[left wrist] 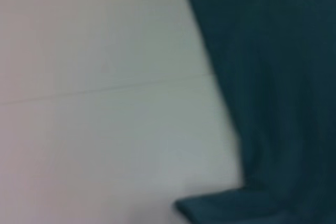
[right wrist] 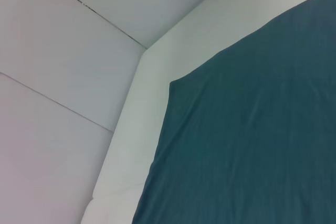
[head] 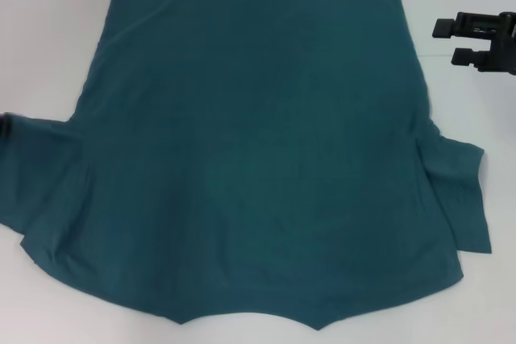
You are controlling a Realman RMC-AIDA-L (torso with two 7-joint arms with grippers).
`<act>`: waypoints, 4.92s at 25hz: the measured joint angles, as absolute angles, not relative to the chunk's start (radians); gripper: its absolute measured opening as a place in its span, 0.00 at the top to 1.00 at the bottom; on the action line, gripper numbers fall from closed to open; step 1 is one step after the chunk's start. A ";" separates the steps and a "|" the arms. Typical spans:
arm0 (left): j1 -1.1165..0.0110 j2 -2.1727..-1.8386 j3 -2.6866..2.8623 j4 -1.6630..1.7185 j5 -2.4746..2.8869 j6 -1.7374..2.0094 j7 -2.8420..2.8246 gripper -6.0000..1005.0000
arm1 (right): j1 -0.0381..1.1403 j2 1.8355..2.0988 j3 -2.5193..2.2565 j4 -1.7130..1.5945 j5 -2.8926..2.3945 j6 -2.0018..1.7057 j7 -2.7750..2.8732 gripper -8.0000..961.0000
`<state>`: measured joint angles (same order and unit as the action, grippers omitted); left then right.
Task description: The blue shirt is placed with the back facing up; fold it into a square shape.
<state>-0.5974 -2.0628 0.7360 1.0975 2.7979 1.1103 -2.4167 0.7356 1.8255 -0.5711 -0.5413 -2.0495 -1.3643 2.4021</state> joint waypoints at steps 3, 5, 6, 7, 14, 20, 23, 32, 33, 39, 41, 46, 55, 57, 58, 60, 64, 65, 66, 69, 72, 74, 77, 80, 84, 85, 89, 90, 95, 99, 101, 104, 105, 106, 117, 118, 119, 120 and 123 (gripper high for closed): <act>-0.605 -2.083 0.782 1.219 2.811 1.229 -2.484 0.96 | 0.738 1.826 -0.578 -0.541 -2.049 -1.365 2.402 0.10; -0.613 -2.088 0.804 1.260 2.825 1.278 -2.521 0.96 | 0.740 1.827 -0.582 -0.541 -2.049 -1.365 2.402 0.10; -0.636 -2.088 0.867 1.309 2.852 1.363 -2.614 0.96 | 0.740 1.828 -0.582 -0.541 -2.049 -1.364 2.402 0.10; -0.644 -2.087 0.883 1.314 2.854 1.381 -2.638 0.96 | 0.741 1.829 -0.583 -0.541 -2.049 -1.364 2.402 0.10; -0.755 -2.091 0.937 1.266 2.856 1.472 -2.776 0.95 | 0.742 1.833 -0.594 -0.542 -2.049 -1.358 2.402 0.10; -0.822 -2.091 0.975 1.105 2.858 1.397 -2.866 0.95 | 0.739 1.835 -0.594 -0.542 -2.049 -1.356 2.402 0.10; -0.834 -2.099 0.980 1.081 2.858 1.361 -2.885 0.94 | 0.738 1.835 -0.594 -0.542 -2.049 -1.356 2.403 0.10; -0.877 -2.098 0.981 0.989 2.857 1.347 -2.820 0.94 | 0.734 1.836 -0.594 -0.541 -2.049 -1.356 2.375 0.10; -0.869 -2.108 0.978 1.007 2.851 1.347 -2.790 0.94 | 0.734 1.836 -0.594 -0.542 -2.049 -1.357 2.365 0.10; -0.700 -2.167 0.979 1.227 2.604 1.346 -2.476 0.85 | 0.732 1.836 -0.611 -0.560 -2.051 -1.365 2.308 0.10; -0.653 -2.153 0.950 1.228 2.505 1.359 -2.445 0.77 | 0.726 1.836 -0.619 -0.575 -2.051 -1.367 2.302 0.10; -0.641 -2.092 0.707 1.025 2.357 1.506 -2.429 0.61 | 0.710 1.830 -0.638 -0.604 -2.060 -1.397 2.277 0.10; -0.556 -2.010 0.547 0.704 2.208 1.776 -2.304 0.30 | 0.670 1.759 -0.642 -0.631 -2.249 -1.586 2.341 0.10; -0.531 -2.018 0.525 0.707 2.196 1.788 -2.293 0.22 | 0.640 1.749 -0.638 -0.659 -2.254 -1.609 2.378 0.10; -0.521 -2.023 0.517 0.707 2.191 1.788 -2.291 0.19 | 0.626 1.747 -0.637 -0.672 -2.257 -1.611 2.396 0.10; -0.510 -2.029 0.510 0.706 2.187 1.779 -2.287 0.11 | 0.600 1.743 -0.632 -0.694 -2.264 -1.609 2.434 0.10; -0.506 -2.040 0.506 0.705 2.180 1.766 -2.281 0.07 | 0.576 1.751 -0.609 -0.697 -2.269 -1.567 2.462 0.10; -0.508 -2.042 0.506 0.704 2.180 1.761 -2.281 0.07 | 0.574 1.759 -0.608 -0.692 -2.269 -1.553 2.462 0.10; -0.510 -2.043 0.505 0.704 2.179 1.757 -2.281 0.07 | 0.574 1.767 -0.610 -0.687 -2.270 -1.536 2.463 0.10; -0.516 -2.046 0.505 0.703 2.179 1.740 -2.282 0.07 | 0.580 1.792 -0.618 -0.663 -2.288 -1.480 2.465 0.10; -0.518 -2.047 0.504 0.702 2.178 1.720 -2.284 0.07 | 0.600 1.807 -0.620 -0.626 -2.318 -1.427 2.466 0.10; -0.518 -2.047 0.504 0.700 2.178 1.705 -2.286 0.07 | 0.617 1.815 -0.621 -0.603 -2.348 -1.401 2.466 0.10; -0.518 -2.047 0.504 0.698 2.178 1.695 -2.288 0.07 | 0.637 1.828 -0.622 -0.585 -2.385 -1.369 2.466 0.10; -0.518 -2.048 0.503 0.697 2.178 1.689 -2.285 0.07 | 0.646 1.847 -0.622 -0.583 -2.389 -1.339 2.466 0.10; -0.518 -2.054 0.503 0.696 2.178 1.678 -2.284 0.07 | 0.656 1.868 -0.623 -0.582 -2.390 -1.288 2.467 0.10; -0.517 -2.055 0.503 0.696 2.178 1.672 -2.284 0.07 | 0.657 1.872 -0.624 -0.580 -2.391 -1.274 2.467 0.10; -0.517 -2.055 0.503 0.696 2.174 1.663 -2.287 0.08 | 0.671 1.880 -0.637 -0.554 -2.392 -1.234 2.466 0.10; -0.517 -2.055 0.503 0.696 2.170 1.662 -2.287 0.08 | 0.675 1.881 -0.642 -0.545 -2.393 -1.225 2.466 0.10; -0.519 -2.055 0.503 0.696 2.165 1.654 -2.288 0.08 | 0.694 1.887 -0.659 -0.517 -2.399 -1.194 2.466 0.11; -0.519 -2.055 0.502 0.697 2.164 1.653 -2.288 0.08 | 0.700 1.888 -0.666 -0.505 -2.402 -1.190 2.472 0.11; -0.517 -2.055 0.501 0.697 2.160 1.653 -2.288 0.08 | 0.699 1.888 -0.668 -0.508 -2.402 -1.191 2.473 0.11; -0.514 -2.055 0.500 0.698 2.153 1.653 -2.289 0.08 | 0.696 1.888 -0.671 -0.512 -2.402 -1.194 2.473 0.11; -0.513 -2.054 0.500 0.698 2.152 1.653 -2.289 0.08 | 0.696 1.888 -0.672 -0.513 -2.402 -1.195 2.474 0.16; -0.512 -2.054 0.500 0.698 2.152 1.653 -2.289 0.08 | 0.694 1.888 -0.674 -0.513 -2.402 -1.195 2.474 0.20; -0.511 -2.052 0.500 0.696 2.151 1.655 -2.290 0.08 | 0.691 1.880 -0.686 -0.515 -2.425 -1.194 2.477 0.67; -0.511 -2.052 0.500 0.696 2.151 1.655 -2.290 0.08 | 0.693 1.880 -0.686 -0.515 -2.439 -1.192 2.477 0.72; -0.511 -2.052 0.500 0.696 2.151 1.655 -2.290 0.08 | 0.696 1.881 -0.686 -0.517 -2.453 -1.190 2.477 0.76; -0.511 -2.052 0.500 0.696 2.151 1.655 -2.290 0.08 | 0.698 1.882 -0.686 -0.521 -2.466 -1.189 2.477 0.80; -0.511 -2.051 0.500 0.696 2.151 1.656 -2.290 0.08 | 0.696 1.890 -0.686 -0.559 -2.488 -1.185 2.474 0.99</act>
